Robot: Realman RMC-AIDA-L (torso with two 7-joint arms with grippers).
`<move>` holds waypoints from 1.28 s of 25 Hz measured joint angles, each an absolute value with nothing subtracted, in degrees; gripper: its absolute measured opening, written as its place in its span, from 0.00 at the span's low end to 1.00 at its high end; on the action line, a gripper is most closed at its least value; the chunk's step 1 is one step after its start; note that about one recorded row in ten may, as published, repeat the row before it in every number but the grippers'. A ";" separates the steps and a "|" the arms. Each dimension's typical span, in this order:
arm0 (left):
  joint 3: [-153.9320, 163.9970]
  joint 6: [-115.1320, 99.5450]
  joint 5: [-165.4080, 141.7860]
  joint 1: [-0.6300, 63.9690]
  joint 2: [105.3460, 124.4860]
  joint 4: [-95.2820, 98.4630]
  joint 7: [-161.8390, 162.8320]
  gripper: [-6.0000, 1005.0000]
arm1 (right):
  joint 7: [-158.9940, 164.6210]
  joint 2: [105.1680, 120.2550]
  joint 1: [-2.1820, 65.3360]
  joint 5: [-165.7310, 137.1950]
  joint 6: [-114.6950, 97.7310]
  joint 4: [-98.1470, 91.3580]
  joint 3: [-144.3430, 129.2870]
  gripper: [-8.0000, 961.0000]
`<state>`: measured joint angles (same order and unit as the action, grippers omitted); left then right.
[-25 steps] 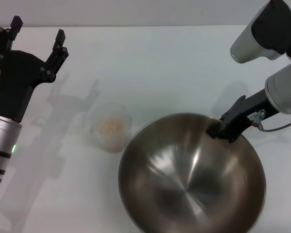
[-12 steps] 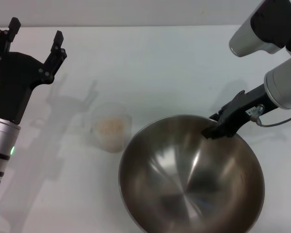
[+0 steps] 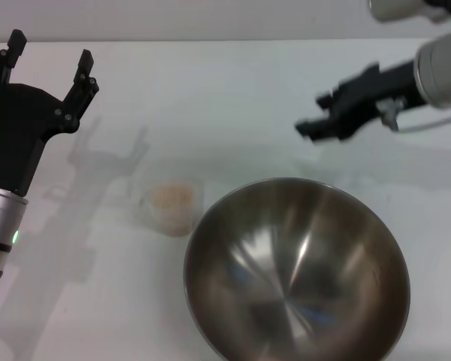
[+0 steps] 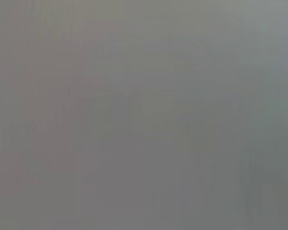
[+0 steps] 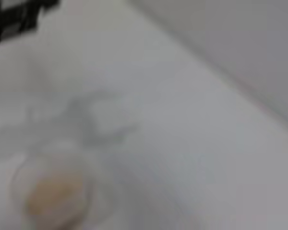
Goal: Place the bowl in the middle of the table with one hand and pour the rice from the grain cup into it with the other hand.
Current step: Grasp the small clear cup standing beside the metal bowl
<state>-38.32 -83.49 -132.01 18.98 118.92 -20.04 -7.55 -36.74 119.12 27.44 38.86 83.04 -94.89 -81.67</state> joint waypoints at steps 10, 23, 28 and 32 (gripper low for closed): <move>-38.32 -83.56 -131.92 18.97 118.91 -19.79 -7.55 0.86 | -39.44 119.37 20.25 32.73 48.95 -96.35 -89.35 0.53; -38.31 -83.49 -131.93 18.73 119.09 -19.79 -6.98 0.85 | -37.71 119.88 3.34 19.17 -35.92 -74.80 -112.50 0.53; -38.14 -83.66 -131.92 17.73 119.10 -20.04 -6.87 0.85 | -26.10 119.46 8.17 26.19 -72.04 -47.30 -117.02 0.53; -37.72 -84.73 -132.07 15.27 119.09 -20.12 -5.20 0.85 | -1.88 118.88 10.61 32.04 -84.87 -31.30 -116.10 0.53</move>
